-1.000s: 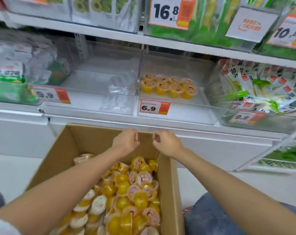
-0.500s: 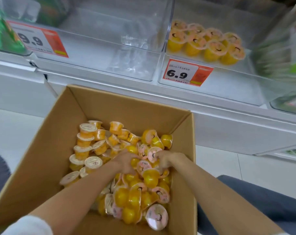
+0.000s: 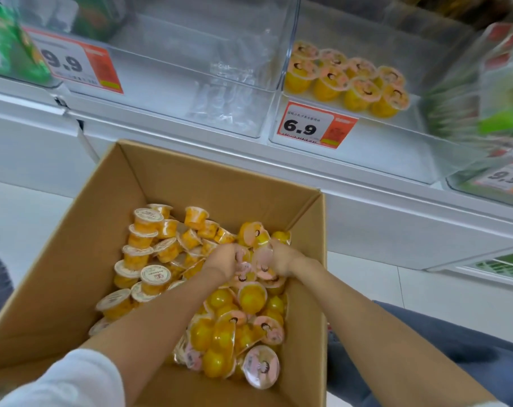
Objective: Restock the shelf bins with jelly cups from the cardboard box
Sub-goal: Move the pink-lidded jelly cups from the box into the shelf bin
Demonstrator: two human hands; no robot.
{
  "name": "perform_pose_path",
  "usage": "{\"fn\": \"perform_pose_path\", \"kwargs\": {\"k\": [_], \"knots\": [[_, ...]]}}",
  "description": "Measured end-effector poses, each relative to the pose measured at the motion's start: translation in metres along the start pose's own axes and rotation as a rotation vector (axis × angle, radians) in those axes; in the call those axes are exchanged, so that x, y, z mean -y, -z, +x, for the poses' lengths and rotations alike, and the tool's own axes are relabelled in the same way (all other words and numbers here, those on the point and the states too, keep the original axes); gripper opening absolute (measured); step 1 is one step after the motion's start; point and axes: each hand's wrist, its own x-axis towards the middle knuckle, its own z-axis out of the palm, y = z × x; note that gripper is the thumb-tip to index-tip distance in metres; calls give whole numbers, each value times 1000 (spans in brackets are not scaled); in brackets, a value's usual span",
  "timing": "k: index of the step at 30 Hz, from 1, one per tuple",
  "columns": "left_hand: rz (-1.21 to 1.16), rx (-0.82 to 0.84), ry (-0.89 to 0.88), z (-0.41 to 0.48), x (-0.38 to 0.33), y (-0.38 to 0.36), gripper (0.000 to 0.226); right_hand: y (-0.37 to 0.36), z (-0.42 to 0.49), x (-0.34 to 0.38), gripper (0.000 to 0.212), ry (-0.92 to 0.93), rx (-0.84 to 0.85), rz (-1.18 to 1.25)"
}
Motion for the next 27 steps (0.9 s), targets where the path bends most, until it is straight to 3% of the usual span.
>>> {"fn": "perform_pose_path", "kwargs": {"k": [3, 7, 11, 13, 16, 21, 27], "knots": [[-124, -162, -20, -5, -7, 36, 29, 21, -18, 6, 36, 95, -180, 39], [-210, -350, -130, -25, -45, 96, 19, 62, -58, 16, 38, 218, -492, 113], [-198, -485, -359, -52, -114, 149, 14, 120, -110, 22, 31, 392, -837, 251], [-186, -639, -427, -65, -156, 172, 14, 153, -138, 21, 34, 439, -988, 351], [-170, -817, -537, -69, -214, 200, 16, 202, -161, 13, 34, 434, -1121, 589], [-6, -788, -546, -20, -284, 227, 18, 271, -137, -13, 24, 261, -1117, 773], [201, -458, -177, 64, -297, 231, 33, 304, -55, -34, 31, 78, -566, 832]]}}
